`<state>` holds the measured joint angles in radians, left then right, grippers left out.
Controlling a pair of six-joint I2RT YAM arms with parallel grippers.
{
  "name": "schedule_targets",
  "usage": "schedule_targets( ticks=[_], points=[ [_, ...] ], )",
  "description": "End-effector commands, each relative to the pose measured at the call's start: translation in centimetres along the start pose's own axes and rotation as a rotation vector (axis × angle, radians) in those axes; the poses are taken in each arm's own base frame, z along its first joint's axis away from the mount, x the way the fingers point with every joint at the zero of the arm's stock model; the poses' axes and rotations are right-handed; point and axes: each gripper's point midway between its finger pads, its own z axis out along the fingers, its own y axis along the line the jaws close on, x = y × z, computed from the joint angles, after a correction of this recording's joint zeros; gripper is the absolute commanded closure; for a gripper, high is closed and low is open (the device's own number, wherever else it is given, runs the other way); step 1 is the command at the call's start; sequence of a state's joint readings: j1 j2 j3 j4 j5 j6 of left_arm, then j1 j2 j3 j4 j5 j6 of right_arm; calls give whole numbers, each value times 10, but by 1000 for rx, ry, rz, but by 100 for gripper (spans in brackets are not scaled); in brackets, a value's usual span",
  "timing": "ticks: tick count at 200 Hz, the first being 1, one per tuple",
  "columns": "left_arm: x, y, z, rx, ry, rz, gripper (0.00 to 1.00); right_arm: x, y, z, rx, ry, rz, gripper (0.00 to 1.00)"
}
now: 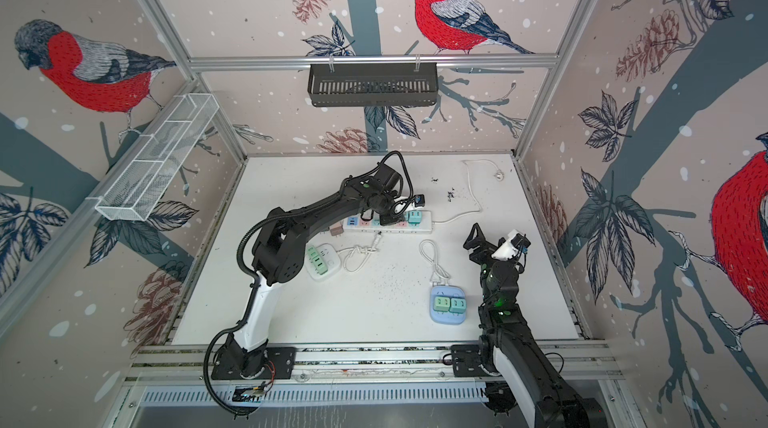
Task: Insert the plug
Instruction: 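Lower the teal adapter with the left gripper into the pink socket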
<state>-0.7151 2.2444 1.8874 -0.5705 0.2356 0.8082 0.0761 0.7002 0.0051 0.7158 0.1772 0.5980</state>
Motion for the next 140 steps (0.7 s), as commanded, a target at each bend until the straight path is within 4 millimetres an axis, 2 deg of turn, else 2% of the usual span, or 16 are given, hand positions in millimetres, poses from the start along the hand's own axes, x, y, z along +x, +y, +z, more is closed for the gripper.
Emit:
schedule_targets(
  ticks=[1, 97, 140],
  points=[
    [13, -16, 1, 76, 42, -23, 100, 7, -7, -4, 10, -3, 0, 0],
    [21, -10, 11, 104, 62, -48, 100, 8, -7, -4, 11, -2, -1, 0],
    [38, -5, 24, 188, 67, -112, 100, 7, -7, -4, 11, -2, 0, 0]
  ],
)
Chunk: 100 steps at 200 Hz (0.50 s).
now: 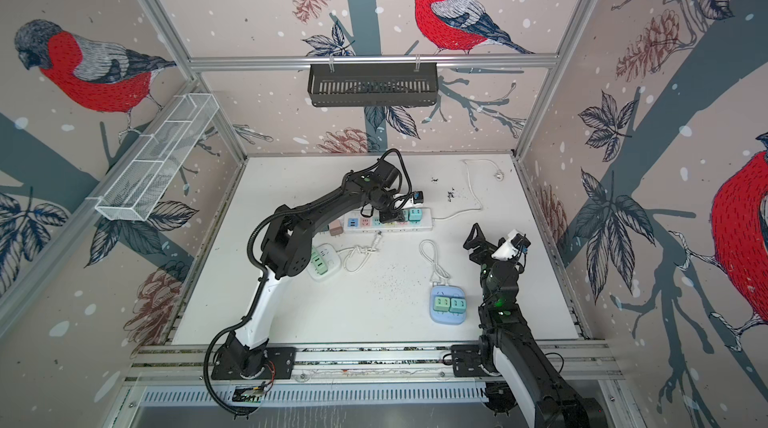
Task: Insert the plug
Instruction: 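Lower the teal adapter with the left gripper into the pink socket, then open the left gripper and raise it off the plugged adapter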
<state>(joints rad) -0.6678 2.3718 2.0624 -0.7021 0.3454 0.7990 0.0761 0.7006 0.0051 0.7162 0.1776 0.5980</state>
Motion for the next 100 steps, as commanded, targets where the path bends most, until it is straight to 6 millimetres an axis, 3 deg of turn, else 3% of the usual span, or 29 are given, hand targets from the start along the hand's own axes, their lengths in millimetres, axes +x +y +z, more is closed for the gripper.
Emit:
schedule_targets(
  ticks=[1, 31, 76, 88, 100],
  points=[
    [29, -10, 11, 78, 84, -45, 100, 7, -7, -4, 11, -1, 0, 0],
    [42, -9, 20, 105, 122, -71, 100, 7, -8, -4, 14, -3, 1, 0],
    [43, -8, 21, 104, 128, -80, 100, 8, -7, -3, 12, 1, 1, 0],
    [41, -5, 19, 87, 124, -86, 78, 7, -7, -3, 14, 0, 0, 0],
    [37, 0, 15, 57, 117, -87, 66, 8, -7, -3, 13, 1, 1, 0]
  ],
)
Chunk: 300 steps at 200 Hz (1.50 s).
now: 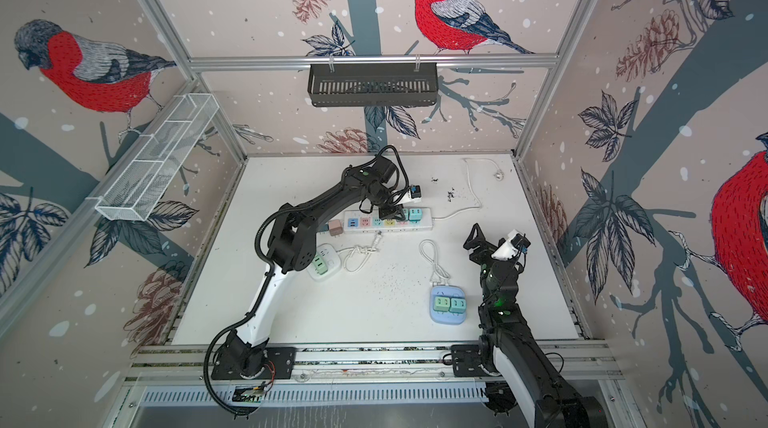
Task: Insert the plug
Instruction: 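Open the left gripper and raise it off the plugged adapter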
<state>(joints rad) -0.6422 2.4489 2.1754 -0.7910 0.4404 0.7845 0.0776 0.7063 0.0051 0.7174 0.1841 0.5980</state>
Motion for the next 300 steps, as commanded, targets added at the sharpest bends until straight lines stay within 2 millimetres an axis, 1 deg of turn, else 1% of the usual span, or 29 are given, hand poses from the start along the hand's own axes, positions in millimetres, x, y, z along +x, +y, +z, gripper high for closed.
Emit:
schedule_targets(
  ticks=[1, 11, 12, 13, 14, 15, 16, 18, 20, 43, 72, 76, 82, 86, 101, 108, 122, 140, 150, 166, 183, 204, 219, 253, 260, 269, 276, 280, 300],
  points=[
    [36, 3, 7, -38, 147, -36, 65, 7, -6, -4, 7, 1, 1, 0],
    [31, 5, 2, -56, 134, -28, 54, 7, -6, -4, 7, -2, 1, 0],
    [30, 5, 2, -56, 133, -27, 51, 7, -6, -4, 7, -1, 1, 0],
    [30, 5, 1, -57, 131, -25, 43, 7, -6, -4, 7, -1, 1, 0],
    [29, 5, 0, -59, 128, -22, 27, 7, -6, -4, 7, -2, 1, 0],
    [28, 5, 0, -59, 126, -21, 15, 7, -6, -4, 7, -2, 1, 0],
    [28, 5, -1, -60, 124, -18, 9, 7, -6, -4, 6, -2, 1, 0],
    [26, 5, -2, -62, 119, -15, 3, 7, -6, -4, 6, -2, 1, 0],
    [24, 6, -4, -65, 112, -13, 2, 7, -6, -4, 6, -2, 2, 0],
    [3, 5, -24, -80, 49, 10, 1, 6, -7, -4, 9, -5, 3, 0],
    [-26, 0, -63, -138, -57, 25, 1, 6, -7, -4, 13, -5, 4, 0],
    [-35, 1, -74, -163, -88, 33, 1, 6, -8, -4, 18, -4, 5, 0],
    [-38, -2, -81, -179, -112, 32, 1, 6, -10, -3, 29, -5, 9, 0],
    [-45, -3, -92, -203, -141, 38, 1, 5, -10, -3, 34, -8, 13, 0],
    [-53, -13, -117, -263, -223, 40, 1, 4, -16, -3, 68, -13, 25, 0],
    [-55, -18, -128, -293, -262, 38, 1, 3, -18, -3, 84, -17, 35, 0],
    [-63, -26, -159, -383, -363, 30, 1, 3, -25, -2, 133, -11, 63, 0],
    [-61, -44, -192, -476, -478, 14, 1, 1, -29, -1, 169, -10, 82, 0],
    [-53, -50, -207, -541, -526, -20, 1, -1, -37, -3, 217, -37, 129, 0],
    [-33, -44, -239, -726, -602, -155, 1, -6, -56, -7, 332, -86, 245, 0],
    [3, -39, -261, -877, -665, -351, 1, -11, -57, -8, 367, -83, 257, 1],
    [41, -37, -268, -877, -677, -528, 1, -18, -51, -8, 371, -58, 231, 0],
    [59, -38, -269, -845, -682, -600, 1, -20, -45, -5, 355, -36, 199, 0],
    [120, -35, -287, -1066, -740, -917, 1, -28, -42, -5, 363, -39, 146, 1],
    [140, -35, -296, -1143, -739, -1051, 1, -32, -43, -6, 370, -49, 124, 1],
    [169, -39, -311, -1258, -770, -1267, 1, -35, -48, -11, 397, -71, 121, 0],
    [193, -49, -320, -1343, -784, -1439, 2, -35, -50, -13, 393, -83, 125, 1],
    [199, -54, -326, -1372, -794, -1494, 2, -35, -48, -13, 373, -86, 116, 0],
    [216, -71, -347, -1506, -760, -1447, 2, -32, -35, -14, 261, -97, 85, 0]
  ],
)
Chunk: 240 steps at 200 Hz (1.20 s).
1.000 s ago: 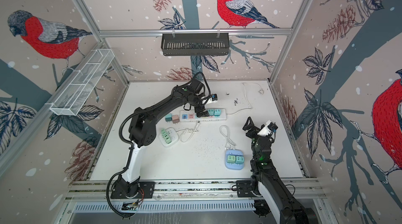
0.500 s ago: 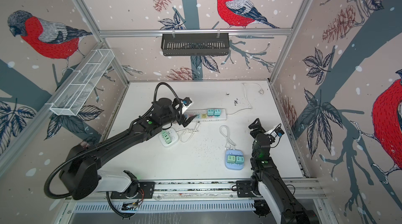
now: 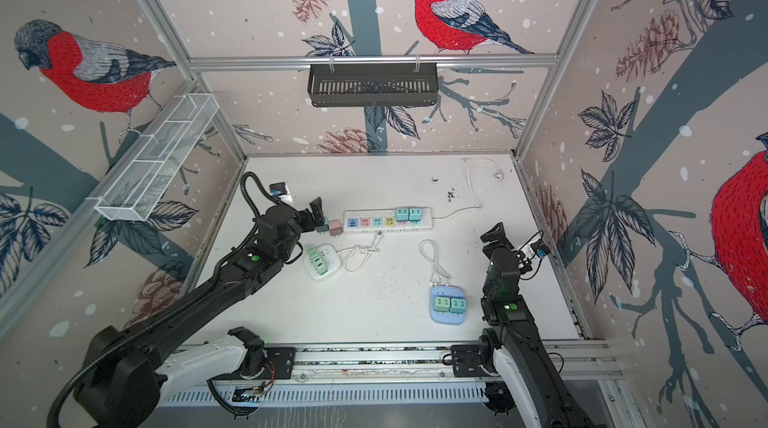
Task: Insert the plug
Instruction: 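Open the left gripper and raise it off the plugged adapter, then reach the right gripper to the pink-and-brown adapter and close on it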
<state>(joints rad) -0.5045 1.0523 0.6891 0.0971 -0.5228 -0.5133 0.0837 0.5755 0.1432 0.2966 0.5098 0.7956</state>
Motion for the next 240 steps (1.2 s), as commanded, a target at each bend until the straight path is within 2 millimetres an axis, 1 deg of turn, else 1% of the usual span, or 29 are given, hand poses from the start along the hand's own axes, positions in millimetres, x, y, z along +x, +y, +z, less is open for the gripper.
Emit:
schedule_targets(
  ticks=[1, 7, 16, 24, 30, 46, 55, 68, 78, 90, 96, 108, 124, 132, 135, 138, 139, 141, 152, 165, 183, 197, 211, 215, 220, 223, 227, 232, 240],
  points=[
    [-8, 67, -22, -315, -123, -152, 3, 0, 9, -5, -87, -20, -51, 0],
    [-4, 78, -25, -348, -148, -139, 2, 2, 11, -6, -112, -10, -56, 0],
    [2, 87, -27, -360, -176, -99, 2, 4, 24, -12, -198, -1, -78, 0],
    [10, 91, -26, -354, -172, -32, 2, 7, 35, -17, -280, -2, -105, 0],
    [21, 94, -25, -347, -148, 1, 2, 7, 41, -21, -325, -9, -116, 0],
    [42, 102, -24, -344, -112, 37, 2, 5, 53, -26, -382, -2, -120, 1],
    [48, 102, -23, -323, -109, 62, 2, 4, 68, -31, -442, 20, -116, 0],
    [51, 95, -20, -262, -109, 81, 2, 4, 94, -40, -542, 58, -96, 4],
    [52, 88, -17, -220, -110, 90, 3, 7, 116, -46, -610, 94, -97, 6],
    [54, 87, -13, -221, -120, 81, 2, 16, 142, -54, -659, 139, -124, 11],
    [57, 89, -11, -230, -113, 76, 2, 26, 156, -59, -678, 171, -153, 13],
    [60, 85, -4, -233, -88, 93, 3, 44, 178, -67, -685, 209, -221, 17],
    [61, 88, 0, -289, -62, 94, 3, 78, 210, -82, -711, 277, -334, 20],
    [61, 90, 2, -312, -58, 94, 3, 93, 229, -88, -732, 319, -384, 23],
    [62, 91, 3, -320, -55, 94, 3, 103, 232, -91, -738, 345, -410, 25],
    [61, 91, 3, -323, -54, 93, 3, 106, 242, -93, -748, 360, -422, 26],
    [62, 91, 3, -323, -53, 93, 3, 112, 240, -93, -743, 376, -439, 26],
    [62, 91, 3, -324, -53, 93, 2, 113, 246, -95, -750, 383, -444, 27],
    [63, 91, 4, -324, -50, 93, 3, 137, 266, -101, -774, 454, -504, 33],
    [63, 91, 3, -322, -56, 86, 3, 169, 278, -102, -754, 526, -583, 40],
    [61, 94, -1, -321, -75, 67, 3, 204, 294, -108, -753, 604, -651, 41],
    [58, 99, -7, -324, -99, 42, 3, 232, 301, -115, -758, 672, -696, 41],
    [57, 101, -10, -299, -115, 23, 3, 257, 311, -124, -781, 721, -737, 41],
    [57, 101, -10, -288, -118, 18, 3, 264, 312, -125, -778, 735, -751, 41],
    [58, 102, -10, -283, -119, 11, 3, 272, 317, -127, -781, 747, -759, 42],
    [57, 104, -11, -284, -122, 5, 3, 278, 316, -127, -776, 762, -770, 43],
    [57, 105, -11, -286, -122, -4, 3, 282, 320, -128, -778, 774, -771, 44],
    [57, 109, -11, -298, -119, -13, 3, 293, 322, -129, -775, 799, -783, 47],
    [56, 114, -12, -310, -118, -30, 3, 303, 326, -130, -780, 821, -795, 48]
  ],
)
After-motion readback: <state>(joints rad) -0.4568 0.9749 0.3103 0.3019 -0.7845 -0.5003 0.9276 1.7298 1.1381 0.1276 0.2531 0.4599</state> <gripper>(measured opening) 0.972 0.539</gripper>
